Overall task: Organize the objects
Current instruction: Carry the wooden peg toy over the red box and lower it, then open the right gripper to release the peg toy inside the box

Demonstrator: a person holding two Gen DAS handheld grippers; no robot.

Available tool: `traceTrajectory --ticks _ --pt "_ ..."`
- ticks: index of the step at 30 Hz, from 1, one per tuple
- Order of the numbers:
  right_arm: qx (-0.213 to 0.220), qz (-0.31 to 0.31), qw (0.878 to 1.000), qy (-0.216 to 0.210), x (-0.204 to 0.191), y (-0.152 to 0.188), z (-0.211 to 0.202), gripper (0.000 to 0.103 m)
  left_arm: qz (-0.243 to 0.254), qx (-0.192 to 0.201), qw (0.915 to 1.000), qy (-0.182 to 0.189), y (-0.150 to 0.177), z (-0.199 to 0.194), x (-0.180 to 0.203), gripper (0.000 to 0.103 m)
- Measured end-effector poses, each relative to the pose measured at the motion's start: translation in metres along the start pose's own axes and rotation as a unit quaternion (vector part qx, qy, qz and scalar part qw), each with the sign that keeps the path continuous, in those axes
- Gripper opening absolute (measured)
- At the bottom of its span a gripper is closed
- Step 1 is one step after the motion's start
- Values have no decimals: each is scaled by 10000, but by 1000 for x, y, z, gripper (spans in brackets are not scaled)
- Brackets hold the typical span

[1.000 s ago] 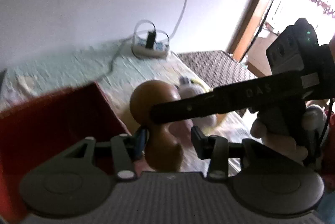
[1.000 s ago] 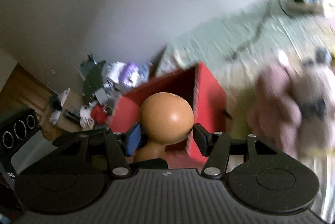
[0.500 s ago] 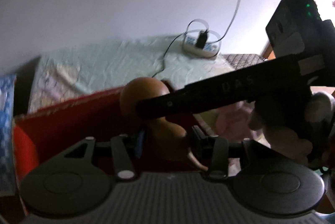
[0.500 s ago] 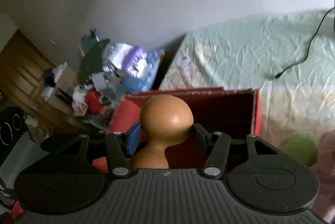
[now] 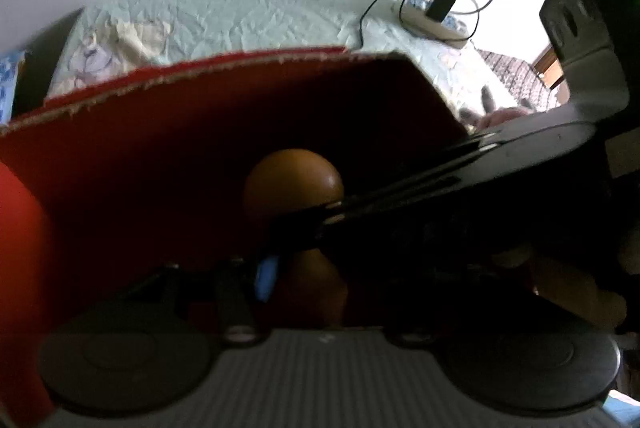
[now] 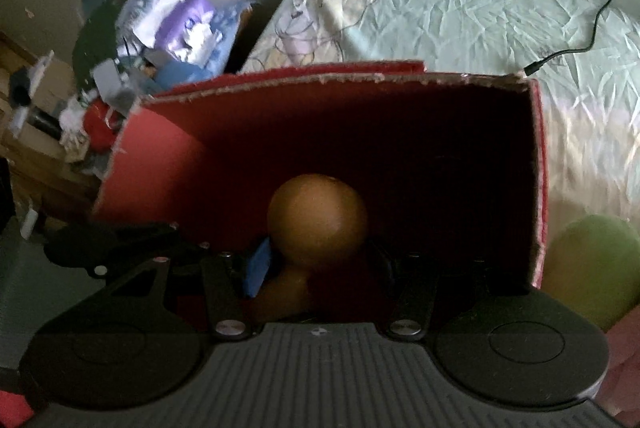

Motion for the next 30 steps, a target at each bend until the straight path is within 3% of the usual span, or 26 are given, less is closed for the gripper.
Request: traceTrajectory --ticks 9,17,30 --pt "-67 102 9999 -90 6 0 15 56 -160 -400 9990 -74 -2 11 -5 45" --pt "11 184 9998 -72 5 3 12 56 -172 -480 9987 21 -2 13 -4 47" --pt "659 145 9977 -63 0 8 -3 57 -115 -411 9990 97 -2 10 -4 54"
Point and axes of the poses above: each gripper's, at about its wrist camera, not at the fingertips, and z roughly the way its jaws point, x to its right, y to its underside, the point moved 2 cm from there along z, roughly the way its jaws point, and after that the axes turned 10 degrees about -y, right-handed, at the moved point
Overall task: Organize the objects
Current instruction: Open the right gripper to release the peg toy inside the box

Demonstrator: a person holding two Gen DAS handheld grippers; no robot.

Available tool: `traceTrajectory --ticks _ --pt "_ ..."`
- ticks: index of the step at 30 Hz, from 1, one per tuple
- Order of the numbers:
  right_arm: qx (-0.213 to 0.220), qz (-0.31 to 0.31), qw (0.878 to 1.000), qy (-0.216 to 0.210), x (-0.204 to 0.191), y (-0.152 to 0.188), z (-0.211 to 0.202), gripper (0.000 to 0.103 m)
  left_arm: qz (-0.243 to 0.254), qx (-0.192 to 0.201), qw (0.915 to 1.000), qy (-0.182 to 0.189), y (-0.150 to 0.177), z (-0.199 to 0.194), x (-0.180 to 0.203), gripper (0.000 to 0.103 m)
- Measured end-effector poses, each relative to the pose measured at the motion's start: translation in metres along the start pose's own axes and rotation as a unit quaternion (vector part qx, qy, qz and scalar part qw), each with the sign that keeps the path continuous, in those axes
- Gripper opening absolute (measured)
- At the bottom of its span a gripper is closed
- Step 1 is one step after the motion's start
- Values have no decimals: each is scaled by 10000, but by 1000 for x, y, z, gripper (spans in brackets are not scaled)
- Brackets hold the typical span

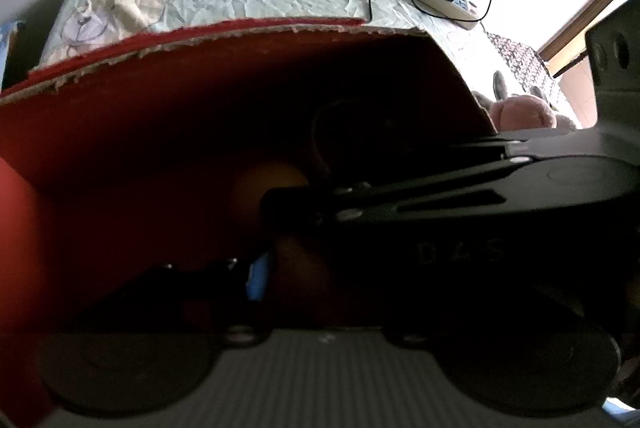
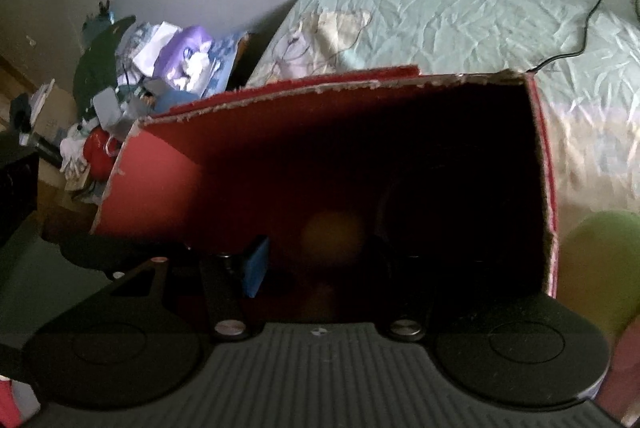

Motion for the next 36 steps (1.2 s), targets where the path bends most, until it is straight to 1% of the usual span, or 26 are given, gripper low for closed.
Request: traceTrajectory --ticks 3,9,20,27,36 --pt "164 -19 9999 20 -1 2 -3 57 29 23 10000 -42 0 0 1 54" --pt "310 -205 9992 153 -4 10 -3 55 69 33 9997 -224 0 1 4 54" --pt "432 -243 9985 231 -4 12 -4 50 223 165 9981 -552 2 -1 11 55" --pt "576 -294 9976 232 -4 15 -6 50 230 193 9969 -722 3 -1 13 58" --pt "629 -309 9974 168 -4 16 -6 49 251 253 9951 -919 3 -1 14 63"
Point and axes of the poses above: each gripper's, at about its wrist camera, not at the fingertips, and z roughly the way its jaws point, x to its right, y to its underside, the point moved 2 cm from there along z, roughly the way its jaws point, and after that the axes turned 10 degrees about -y, right-handed, at the moved point
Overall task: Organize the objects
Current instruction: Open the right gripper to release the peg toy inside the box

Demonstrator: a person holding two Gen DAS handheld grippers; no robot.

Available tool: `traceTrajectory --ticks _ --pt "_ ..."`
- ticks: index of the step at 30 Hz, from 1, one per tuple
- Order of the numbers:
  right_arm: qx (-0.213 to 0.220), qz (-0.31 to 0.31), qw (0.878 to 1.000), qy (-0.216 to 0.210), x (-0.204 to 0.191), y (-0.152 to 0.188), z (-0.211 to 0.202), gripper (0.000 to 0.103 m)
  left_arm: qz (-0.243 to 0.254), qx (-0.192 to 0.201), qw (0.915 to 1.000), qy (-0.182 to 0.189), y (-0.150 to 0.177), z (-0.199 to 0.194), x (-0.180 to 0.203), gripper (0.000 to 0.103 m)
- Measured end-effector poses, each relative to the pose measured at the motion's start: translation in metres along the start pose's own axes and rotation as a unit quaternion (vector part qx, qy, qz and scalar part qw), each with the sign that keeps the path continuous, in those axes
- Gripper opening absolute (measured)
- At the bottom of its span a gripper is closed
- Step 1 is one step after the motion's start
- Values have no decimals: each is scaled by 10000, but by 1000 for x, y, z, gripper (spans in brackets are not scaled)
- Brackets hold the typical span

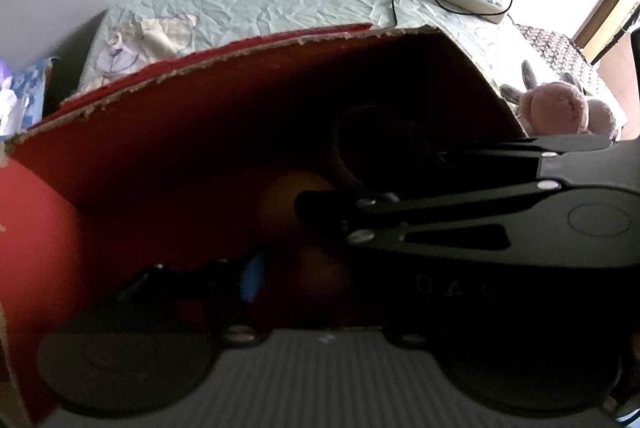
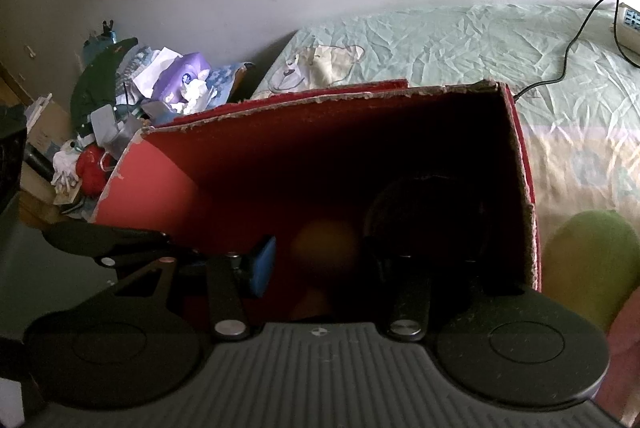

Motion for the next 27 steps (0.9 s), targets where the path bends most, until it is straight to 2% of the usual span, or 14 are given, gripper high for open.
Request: traceTrajectory --ticks 20,27 --pt "-45 3 9999 -102 1 1 0 49 0 59 9996 -261 1 -1 0 68" --pt "-35 19 9999 -127 0 1 0 49 209 10 9982 -560 -2 0 4 73"
Point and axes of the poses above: each gripper's, at about its wrist camera, not at the fingertips, and z roughly the way its jaws point, x to its right, y to its underside, the point moved 2 cm from there along z, roughly the way its jaws point, and after that the axes turned 10 degrees about -y, right-handed, at the moved point
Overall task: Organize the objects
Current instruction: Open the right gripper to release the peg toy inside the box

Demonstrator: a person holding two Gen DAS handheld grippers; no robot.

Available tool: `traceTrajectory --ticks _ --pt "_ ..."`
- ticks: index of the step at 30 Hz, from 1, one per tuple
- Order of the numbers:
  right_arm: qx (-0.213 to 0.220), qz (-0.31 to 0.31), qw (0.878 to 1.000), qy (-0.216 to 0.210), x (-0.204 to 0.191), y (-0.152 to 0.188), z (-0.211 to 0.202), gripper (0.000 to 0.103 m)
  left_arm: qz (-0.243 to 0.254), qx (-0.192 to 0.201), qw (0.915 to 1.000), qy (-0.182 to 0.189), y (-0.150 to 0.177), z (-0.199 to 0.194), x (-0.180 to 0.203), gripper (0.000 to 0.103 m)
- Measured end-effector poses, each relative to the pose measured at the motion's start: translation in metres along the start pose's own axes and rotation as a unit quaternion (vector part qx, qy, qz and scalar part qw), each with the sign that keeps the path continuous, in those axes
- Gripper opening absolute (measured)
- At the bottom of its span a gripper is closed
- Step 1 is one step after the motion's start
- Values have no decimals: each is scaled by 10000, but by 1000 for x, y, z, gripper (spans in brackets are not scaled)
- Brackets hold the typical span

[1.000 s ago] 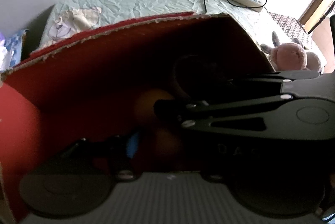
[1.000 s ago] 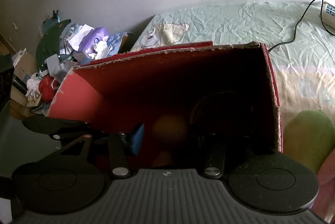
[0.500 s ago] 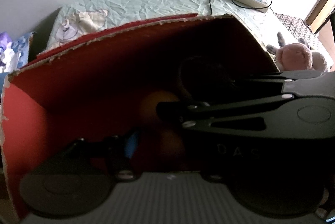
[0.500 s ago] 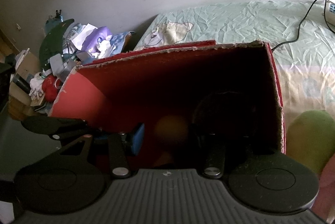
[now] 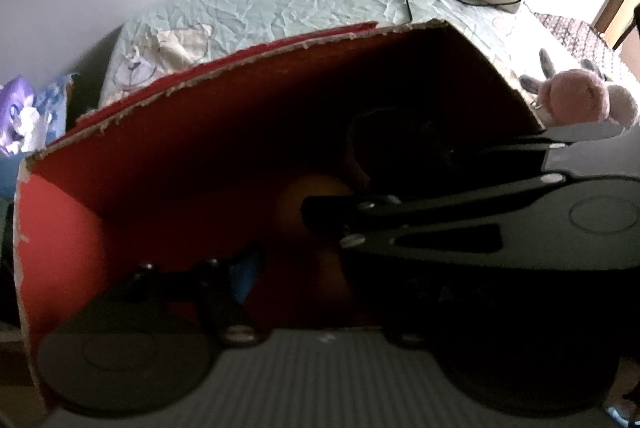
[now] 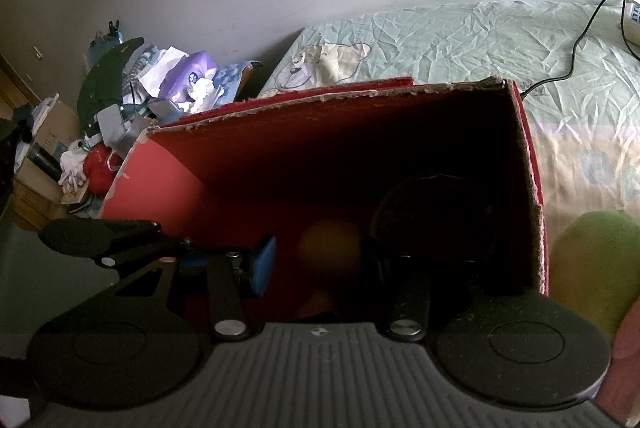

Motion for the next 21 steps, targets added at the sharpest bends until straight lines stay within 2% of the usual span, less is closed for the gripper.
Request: traceTrajectory --ticks 4,13,21 --pt "39 21 10000 -6 1 0 0 49 134 24 9996 -236 -2 0 4 73" --pt "171 69 9998 57 1 0 -1 46 333 94 9984 -436 -5 5 6 73" --pt "256 77 9996 36 2 1 -2 46 50 -32 9997 -239 -6 10 2 73"
Point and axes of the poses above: each gripper's, at about its wrist camera, not at the fingertips, and z roughly the way its jaws point, x to its right, y to its underside, the point moved 2 cm from there along z, roughly the way its jaws point, and after that the axes turned 10 degrees about -y, right-handed, at the moved point
